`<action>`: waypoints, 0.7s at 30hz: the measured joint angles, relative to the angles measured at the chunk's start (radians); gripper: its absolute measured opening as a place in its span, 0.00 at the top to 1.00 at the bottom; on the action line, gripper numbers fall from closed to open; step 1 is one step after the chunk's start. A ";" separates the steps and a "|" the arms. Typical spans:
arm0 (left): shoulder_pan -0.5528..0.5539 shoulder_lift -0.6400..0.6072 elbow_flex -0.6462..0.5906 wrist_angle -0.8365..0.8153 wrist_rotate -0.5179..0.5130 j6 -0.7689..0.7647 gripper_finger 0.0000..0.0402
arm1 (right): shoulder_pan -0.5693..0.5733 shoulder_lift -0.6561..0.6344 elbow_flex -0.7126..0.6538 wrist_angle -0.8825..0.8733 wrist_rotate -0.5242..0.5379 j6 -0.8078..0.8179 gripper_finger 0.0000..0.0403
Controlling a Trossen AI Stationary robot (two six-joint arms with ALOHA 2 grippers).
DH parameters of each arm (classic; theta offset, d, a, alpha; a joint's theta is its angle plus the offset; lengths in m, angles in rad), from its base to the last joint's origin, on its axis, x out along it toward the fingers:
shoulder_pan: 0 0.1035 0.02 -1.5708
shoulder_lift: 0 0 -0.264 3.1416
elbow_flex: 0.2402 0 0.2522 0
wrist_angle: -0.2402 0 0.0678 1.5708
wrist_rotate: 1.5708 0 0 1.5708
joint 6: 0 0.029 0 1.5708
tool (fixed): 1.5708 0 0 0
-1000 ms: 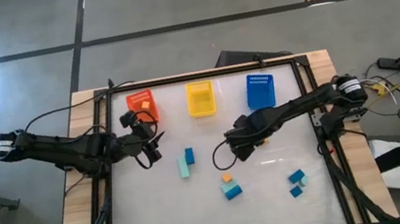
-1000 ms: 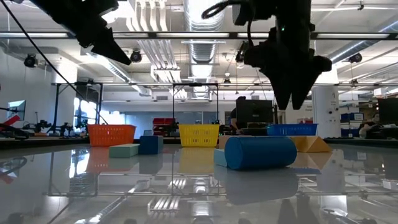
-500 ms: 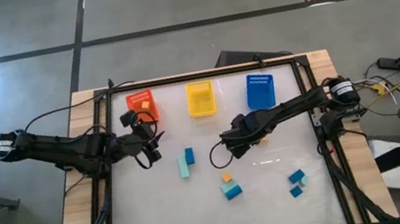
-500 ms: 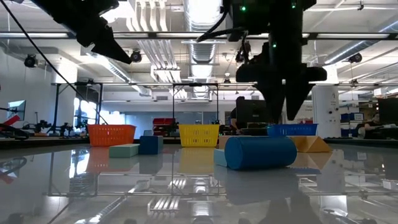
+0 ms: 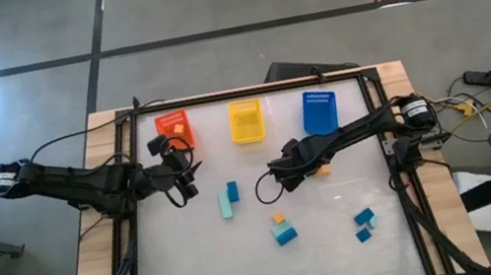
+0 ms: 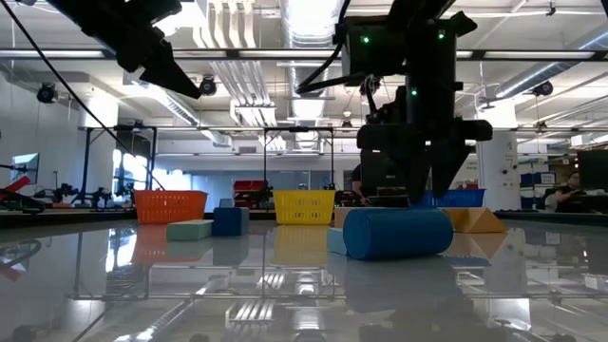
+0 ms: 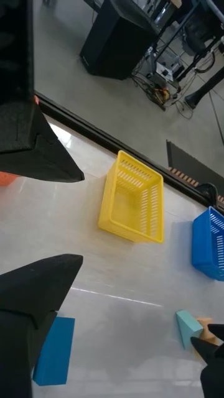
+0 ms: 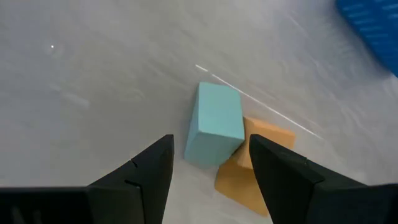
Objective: Sort & place blocks by color
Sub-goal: Put the light blue block into the yellow bin
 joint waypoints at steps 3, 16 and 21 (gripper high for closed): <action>0.000 0.000 0.000 0.001 0.000 0.000 0.54 | 0.000 0.015 -0.017 0.007 0.000 -0.001 0.50; 0.000 0.000 -0.001 0.002 -0.003 -0.001 0.54 | 0.001 0.046 -0.021 0.121 0.001 -0.031 0.50; 0.000 0.002 -0.001 0.001 -0.003 0.000 0.54 | 0.001 0.052 -0.023 0.134 0.002 -0.034 0.52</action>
